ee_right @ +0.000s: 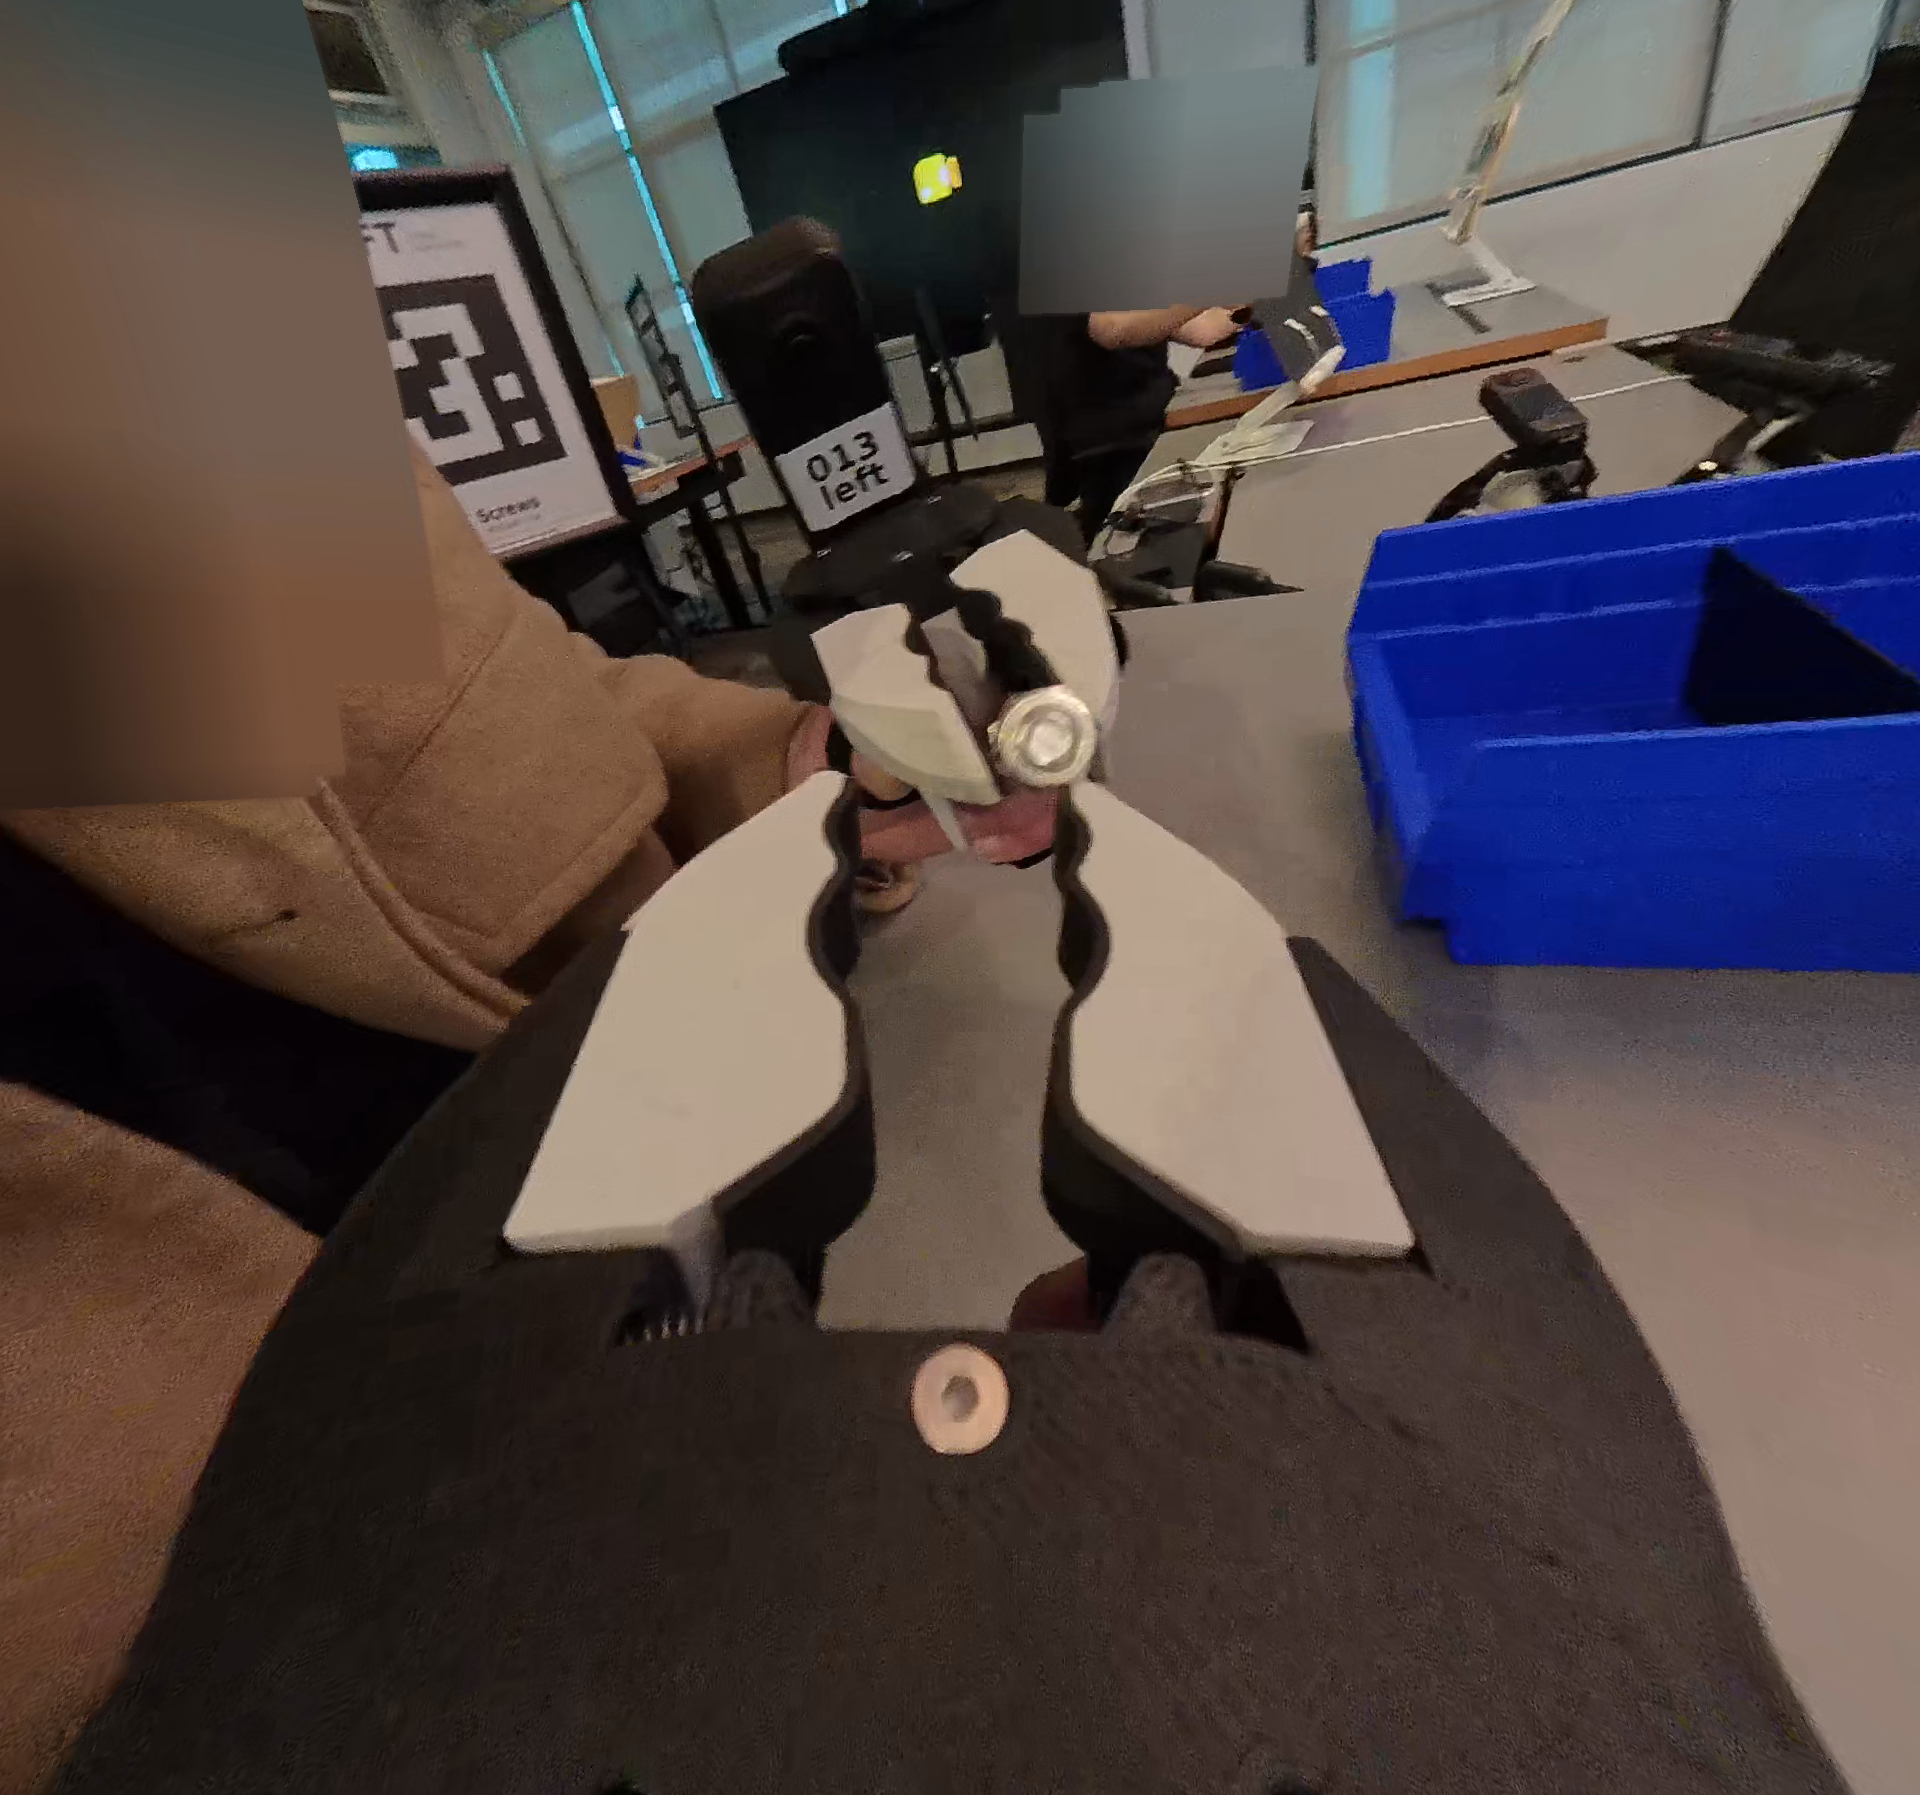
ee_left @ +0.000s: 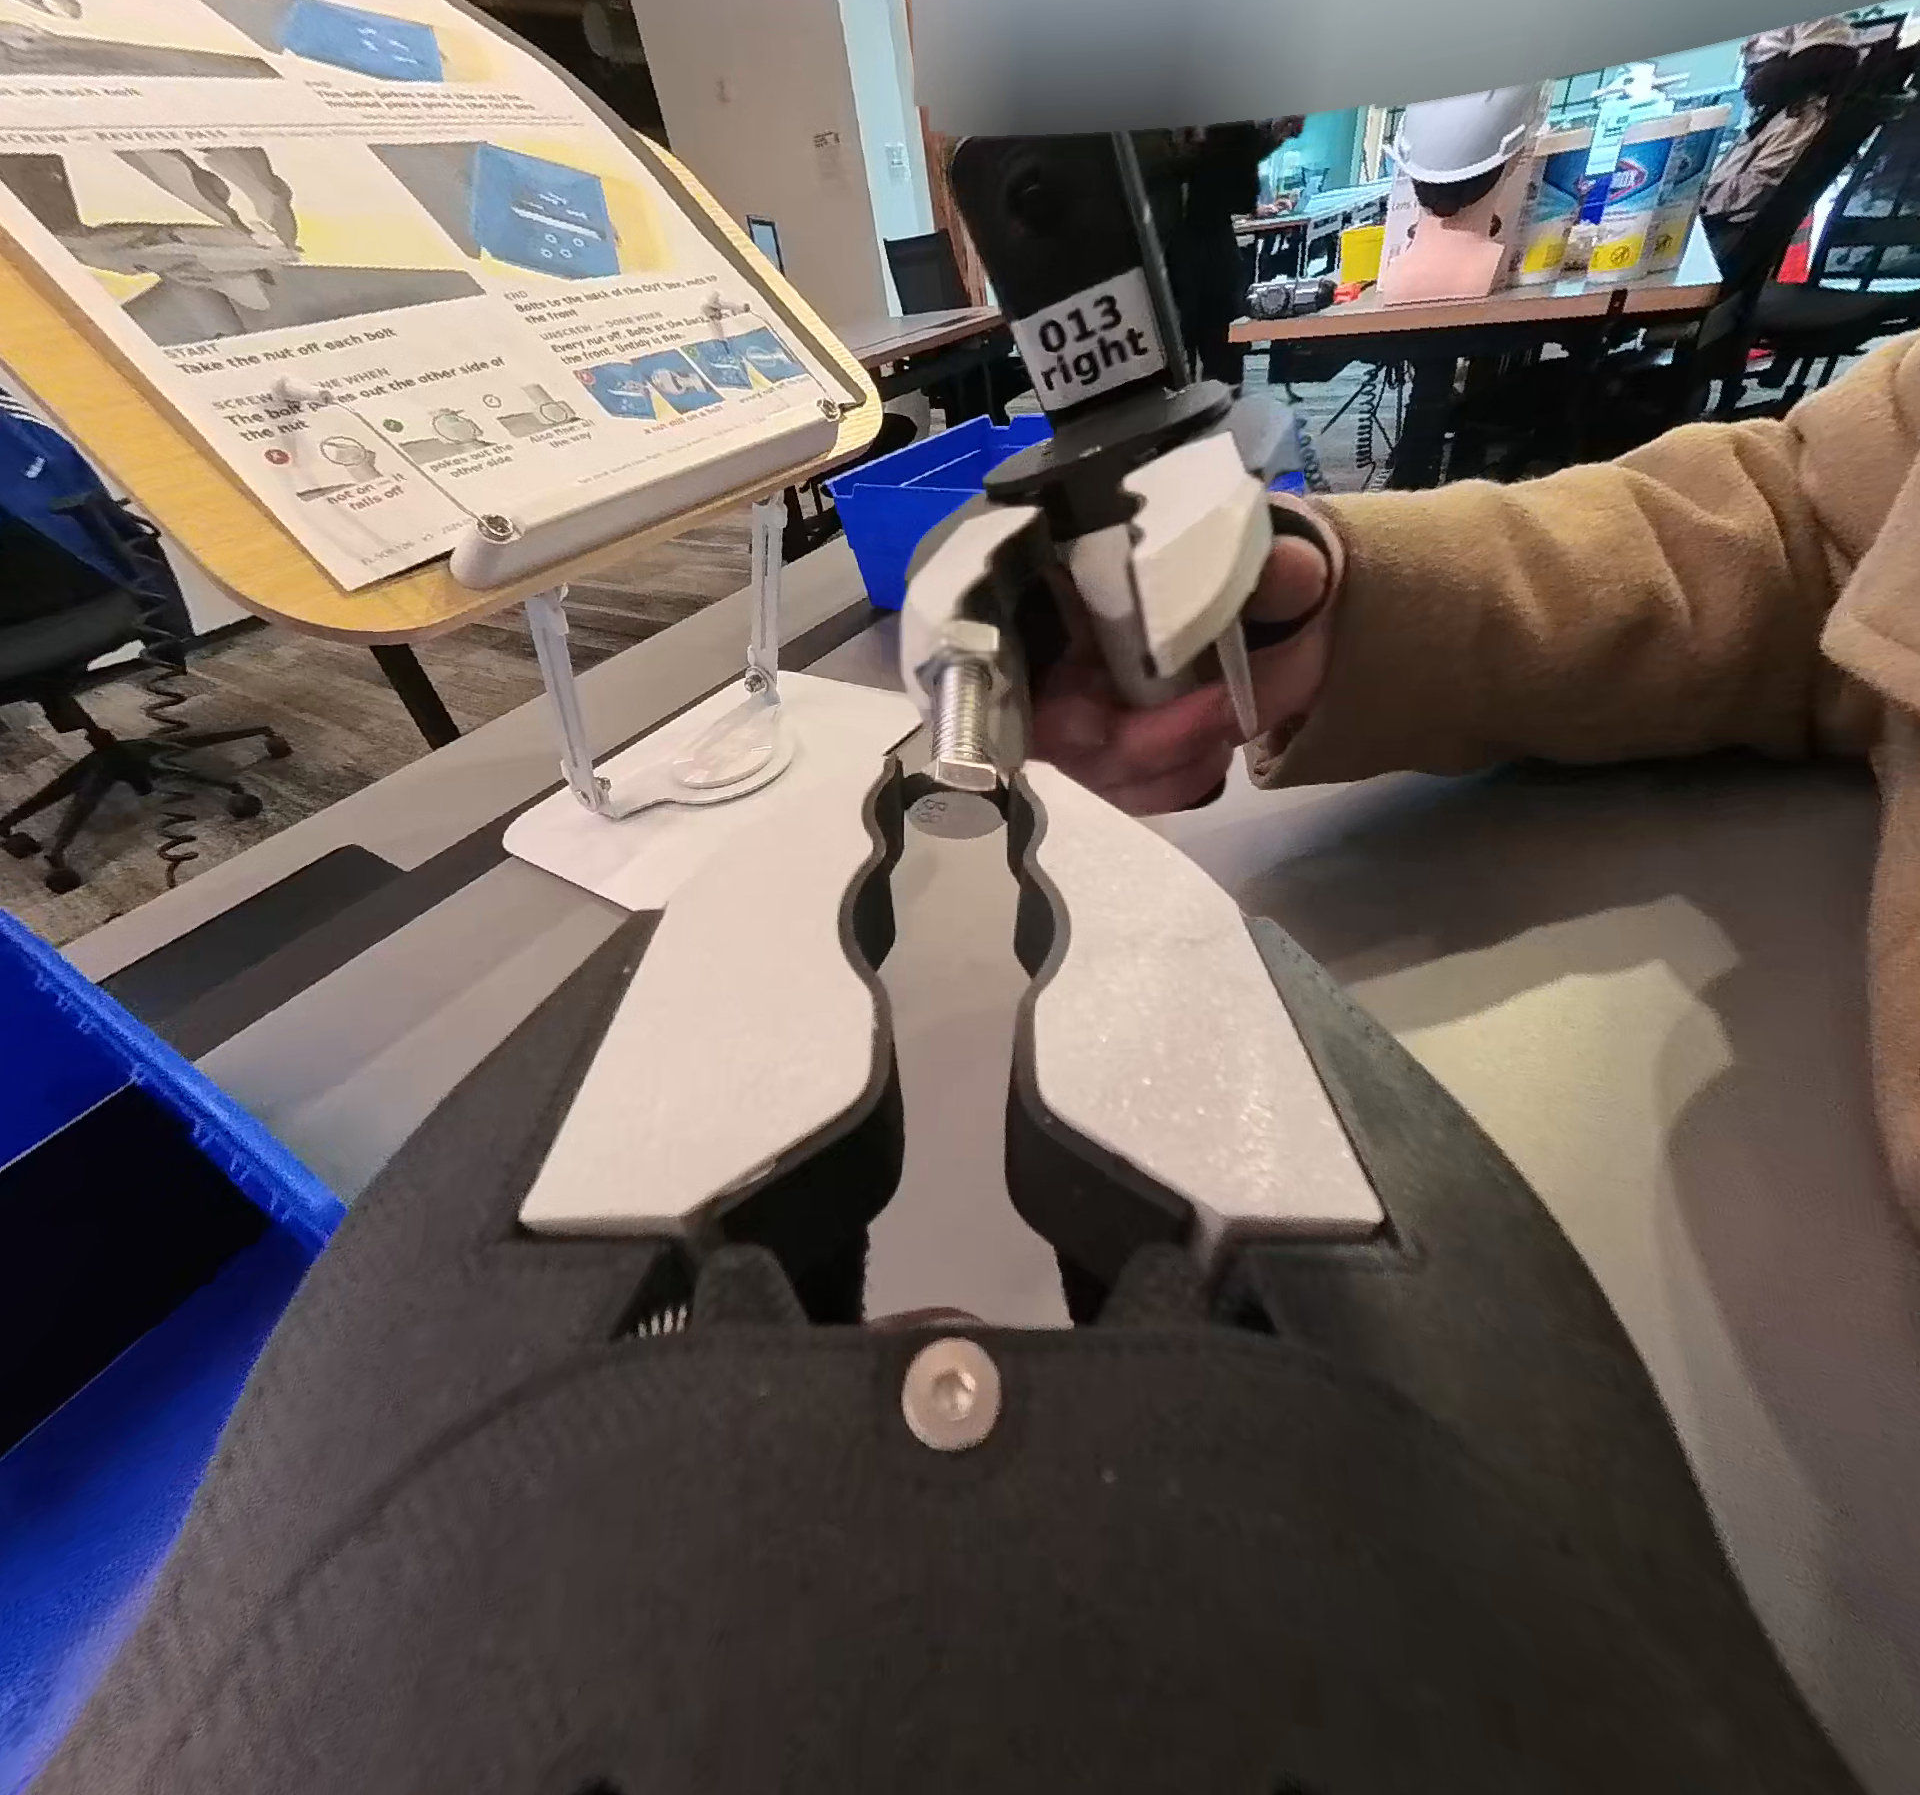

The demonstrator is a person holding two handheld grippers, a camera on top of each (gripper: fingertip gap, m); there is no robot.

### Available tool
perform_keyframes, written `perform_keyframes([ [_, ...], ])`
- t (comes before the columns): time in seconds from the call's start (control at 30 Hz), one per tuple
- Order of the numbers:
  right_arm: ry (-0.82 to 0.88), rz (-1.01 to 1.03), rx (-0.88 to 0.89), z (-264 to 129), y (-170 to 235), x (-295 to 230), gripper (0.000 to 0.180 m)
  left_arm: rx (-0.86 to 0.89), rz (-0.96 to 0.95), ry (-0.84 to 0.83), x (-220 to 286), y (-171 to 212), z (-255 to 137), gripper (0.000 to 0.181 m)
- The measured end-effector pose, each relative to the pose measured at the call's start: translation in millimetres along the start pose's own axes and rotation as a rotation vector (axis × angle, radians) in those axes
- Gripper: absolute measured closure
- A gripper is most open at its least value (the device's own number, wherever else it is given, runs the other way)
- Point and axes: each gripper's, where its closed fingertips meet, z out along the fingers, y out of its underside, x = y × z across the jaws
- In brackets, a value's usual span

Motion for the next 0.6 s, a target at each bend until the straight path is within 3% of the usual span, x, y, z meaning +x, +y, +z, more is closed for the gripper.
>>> perform_keyframes([
  [0.03,-0.08,-0.016,-0.004,-0.6,1.4,-13.1,0.173,0.001,-0.002,-0.009,-1.6,-0.3,-0.5,0.163],
  [0.07,-0.175,-0.027,0.005,-3.1,0.5,-28.2,0.18,-0.006,-0.008,-0.019,-4.1,0.4,-1.1,0.163],
  [0.13,-0.118,-0.033,0.003,-4.0,-1.2,-19.5,0.172,0.001,-0.011,-0.01,-4.2,-0.3,-2.7,0.163],
  [0.27,0.02,-0.003,0.051,-7.7,-5.2,9.6,0.134,0.003,0.003,0.008,1.2,-2.0,-0.2,0.163],
  [0.4,-0.023,-0.016,0.08,-4.0,-8.3,0.3,0.133,-0.002,-0.008,0.008,1.4,0.9,1.7,0.163],
  [0.43,-0.043,-0.019,0.063,-3.9,-6.1,-3.5,0.142,0.0,-0.011,0.005,0.3,0.7,1.1,0.163],
  [0.47,-0.134,-0.015,0.032,-4.9,-1.6,-16.7,0.172,0.007,-0.019,-0.003,-1.7,-0.6,-0.1,0.163],
  [0.5,-0.21,-0.002,-0.015,-4.7,4.8,-27.6,0.171,0.005,-0.03,-0.014,-4.9,-0.7,-1.3,0.163],
  [0.6,-0.115,-0.03,-0.046,-0.7,10.0,-14.1,0.162,0.015,-0.017,-0.006,-4.8,-2.9,-3.4,0.163],
])
